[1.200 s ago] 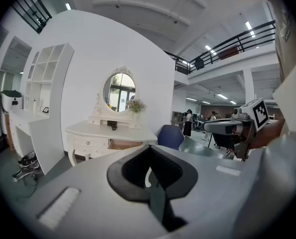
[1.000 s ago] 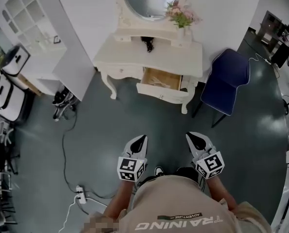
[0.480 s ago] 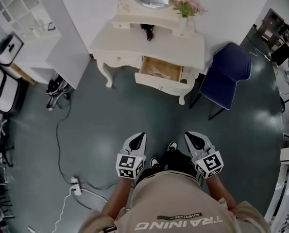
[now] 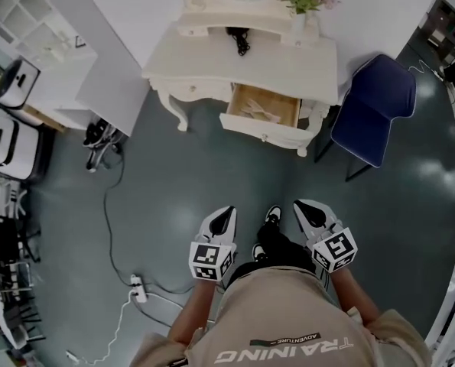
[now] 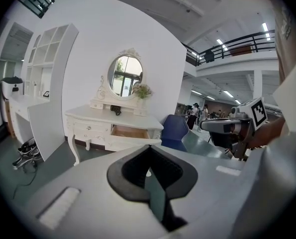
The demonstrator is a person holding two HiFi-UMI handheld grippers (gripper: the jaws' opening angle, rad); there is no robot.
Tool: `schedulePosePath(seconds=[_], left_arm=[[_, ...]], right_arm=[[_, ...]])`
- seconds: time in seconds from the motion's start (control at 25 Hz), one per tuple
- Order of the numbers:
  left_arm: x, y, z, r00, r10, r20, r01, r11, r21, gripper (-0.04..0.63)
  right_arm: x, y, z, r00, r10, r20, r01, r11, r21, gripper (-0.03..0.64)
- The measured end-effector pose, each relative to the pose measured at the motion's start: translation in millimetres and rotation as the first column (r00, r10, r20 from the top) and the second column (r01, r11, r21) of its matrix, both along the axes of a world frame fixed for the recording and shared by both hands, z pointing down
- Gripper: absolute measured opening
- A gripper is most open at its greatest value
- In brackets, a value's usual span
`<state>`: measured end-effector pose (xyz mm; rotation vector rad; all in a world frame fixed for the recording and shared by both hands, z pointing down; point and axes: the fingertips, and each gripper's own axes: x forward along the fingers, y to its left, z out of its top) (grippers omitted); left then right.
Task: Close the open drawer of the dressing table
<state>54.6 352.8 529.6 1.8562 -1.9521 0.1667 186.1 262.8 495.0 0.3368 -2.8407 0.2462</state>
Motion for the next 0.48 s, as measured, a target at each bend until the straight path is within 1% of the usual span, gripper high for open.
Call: schedulePosePath(seconds=[0.16,0.32,0.4,0.48], left_arm=[[-19.5,-34.1,4.8,1.000,0.020,0.021,-0.019,0.999,-0.049,0.017],[-46.0,-80.3,-9.6,0.997,0.019,0.068,-0.016,0.998,-0.053,0.017],[-58.4,-100.7,-10.9,0.998,0.012,0.064,-0.009,0.998,-0.055,0.017],[-69.4,-120.8,-9.1,0.998,0.017,0.060,-0.013,0.997,-0.071,0.017]], right_arm=[[-29.0,-32.1,5.2,1.000,-0.013,0.020,0.013,1.000,-0.002,0.003],[-46.0,-75.5,14.2,0.999,-0.002,0.034,0.002,1.000,-0.008,0.002],[-50.5,-98.0,20.6,0.999,0.009,0.035,-0.009,1.000,-0.011,0.002],[-53.7,-124.2,23.7,0.998,0.042,0.053,-0.039,0.998,-0.054,0.002]])
